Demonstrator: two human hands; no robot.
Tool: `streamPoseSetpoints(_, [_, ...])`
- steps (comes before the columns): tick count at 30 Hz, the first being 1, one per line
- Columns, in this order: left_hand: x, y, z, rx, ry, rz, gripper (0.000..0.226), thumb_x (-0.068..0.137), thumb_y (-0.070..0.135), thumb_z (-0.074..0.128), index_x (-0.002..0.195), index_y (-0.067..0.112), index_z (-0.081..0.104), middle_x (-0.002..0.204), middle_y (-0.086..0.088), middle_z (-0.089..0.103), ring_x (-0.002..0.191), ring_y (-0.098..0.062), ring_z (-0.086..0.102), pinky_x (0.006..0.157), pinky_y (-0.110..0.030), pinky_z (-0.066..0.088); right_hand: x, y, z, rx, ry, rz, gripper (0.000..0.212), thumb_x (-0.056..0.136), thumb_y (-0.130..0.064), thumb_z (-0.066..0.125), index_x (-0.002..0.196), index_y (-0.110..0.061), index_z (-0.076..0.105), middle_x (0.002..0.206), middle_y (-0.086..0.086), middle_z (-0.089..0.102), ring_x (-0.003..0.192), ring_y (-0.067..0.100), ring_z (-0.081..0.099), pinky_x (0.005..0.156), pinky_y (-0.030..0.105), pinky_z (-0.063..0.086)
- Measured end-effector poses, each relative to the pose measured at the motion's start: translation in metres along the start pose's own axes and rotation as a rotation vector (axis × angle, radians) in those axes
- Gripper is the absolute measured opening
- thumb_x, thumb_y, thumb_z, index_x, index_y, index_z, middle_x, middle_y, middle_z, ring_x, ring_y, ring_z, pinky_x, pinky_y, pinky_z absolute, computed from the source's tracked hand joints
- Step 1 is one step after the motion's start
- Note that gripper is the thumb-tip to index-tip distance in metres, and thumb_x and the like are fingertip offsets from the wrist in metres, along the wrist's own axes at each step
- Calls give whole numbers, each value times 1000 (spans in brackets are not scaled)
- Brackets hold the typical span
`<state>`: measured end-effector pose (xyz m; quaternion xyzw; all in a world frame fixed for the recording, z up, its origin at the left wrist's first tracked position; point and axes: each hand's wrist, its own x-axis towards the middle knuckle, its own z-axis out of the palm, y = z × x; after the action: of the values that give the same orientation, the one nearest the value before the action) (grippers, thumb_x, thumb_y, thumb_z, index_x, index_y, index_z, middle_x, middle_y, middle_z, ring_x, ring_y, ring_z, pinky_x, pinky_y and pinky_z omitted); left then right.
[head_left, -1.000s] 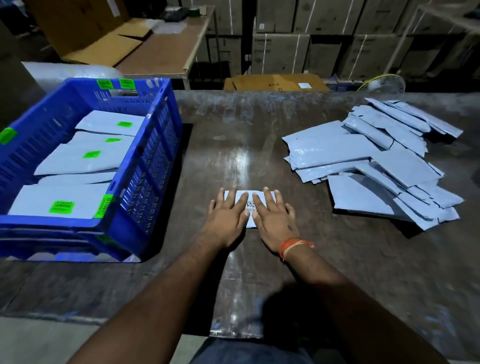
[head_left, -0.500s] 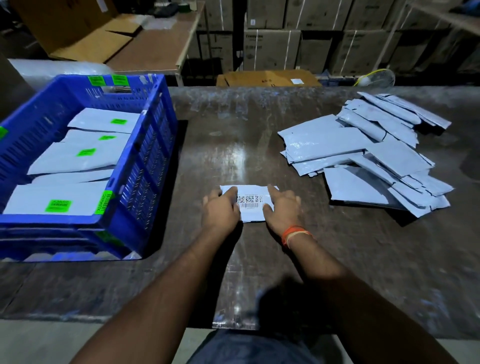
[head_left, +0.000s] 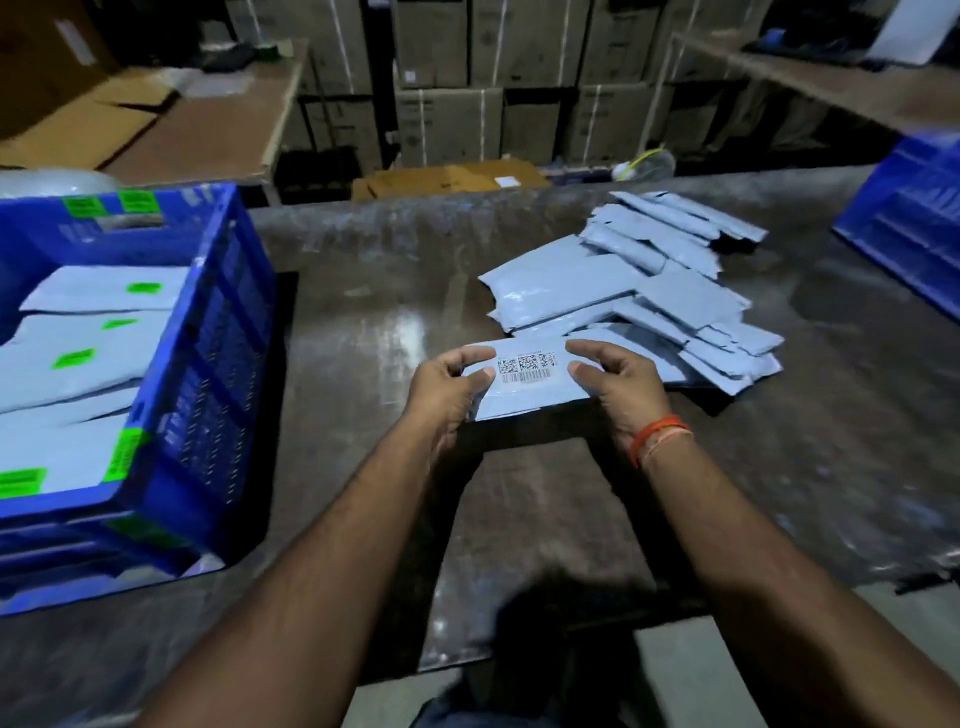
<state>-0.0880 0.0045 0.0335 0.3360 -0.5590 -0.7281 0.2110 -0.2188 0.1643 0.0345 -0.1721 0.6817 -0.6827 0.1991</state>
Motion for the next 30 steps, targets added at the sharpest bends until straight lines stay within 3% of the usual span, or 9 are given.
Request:
streamPoseSetpoints(3, [-3, 22, 52, 42, -80, 40, 21, 90, -9, 64, 105, 4, 71, 95, -15, 72, 72, -21, 67, 71, -29, 57, 3, -23, -52, 5, 28, -21, 28, 77, -9, 76, 104, -15, 77, 112, 7, 74, 103, 23, 69, 95, 36, 53])
streamPoseSetpoints(7, [-5, 32, 133, 176, -150, 90, 21, 89, 0, 71, 107, 11, 74, 92, -6, 74, 66, -13, 64, 49, -16, 46, 9, -47, -134, -3, 78, -54, 27, 86, 2, 69, 112, -7, 73, 103, 11, 73, 79, 13, 65, 71, 22, 52])
streamPoseSetpoints(10, [-3, 26, 197, 251, -164, 141, 15, 85, 10, 78, 96, 20, 78, 101, -2, 77, 77, -17, 65, 66, -25, 46, 16, -57, -199, -30, 102, -72, 26, 86, 5, 67, 108, -8, 73, 98, 13, 71, 76, 16, 62, 72, 27, 51])
streamPoseSetpoints(14, [-13, 19, 294, 268, -166, 155, 14, 84, 11, 78, 90, 23, 78, 101, -2, 78, 82, -20, 69, 69, -28, 48, 28, -72, -290, -55, 132, -77, 24, 86, 5, 67, 103, -11, 74, 92, 10, 70, 77, 20, 58, 74, 33, 48])
streamPoseSetpoints(17, [-20, 15, 365, 265, -156, 189, 14, 80, 14, 80, 89, 24, 79, 101, -1, 78, 87, -24, 71, 77, -32, 52, 36, -86, -356, -94, 161, -100, 24, 87, 5, 66, 107, -6, 73, 94, 11, 69, 70, 14, 57, 61, 20, 49])
streamPoseSetpoints(20, [-27, 11, 426, 227, -144, 189, 17, 72, 17, 81, 88, 24, 80, 101, 1, 78, 91, -23, 74, 88, -40, 60, 45, -96, -415, -110, 165, -107, 27, 88, 6, 64, 114, -1, 70, 102, 11, 70, 71, 11, 59, 61, 15, 50])
streamPoseSetpoints(24, [-31, 13, 497, 235, -157, 228, 22, 77, 15, 81, 98, 19, 79, 103, -1, 77, 84, -23, 75, 69, -36, 62, 65, -106, -479, -150, 200, -111, 27, 89, 3, 65, 115, -3, 70, 95, 7, 69, 60, 6, 53, 53, 14, 45])
streamPoseSetpoints(28, [-15, 25, 562, 236, -166, 276, 18, 84, 7, 77, 98, 18, 75, 93, -4, 75, 70, -20, 68, 69, -33, 56, 95, -123, -532, -124, 229, -131, 30, 89, 4, 64, 117, -4, 70, 96, 6, 71, 67, 11, 58, 58, 20, 48])
streamPoseSetpoints(30, [1, 30, 595, 244, -162, 302, 16, 82, 9, 78, 92, 22, 74, 86, 0, 73, 65, -16, 64, 66, -31, 55, 114, -134, -558, -129, 247, -150, 31, 90, 7, 62, 119, -1, 68, 99, 7, 70, 60, 3, 59, 54, 16, 47])
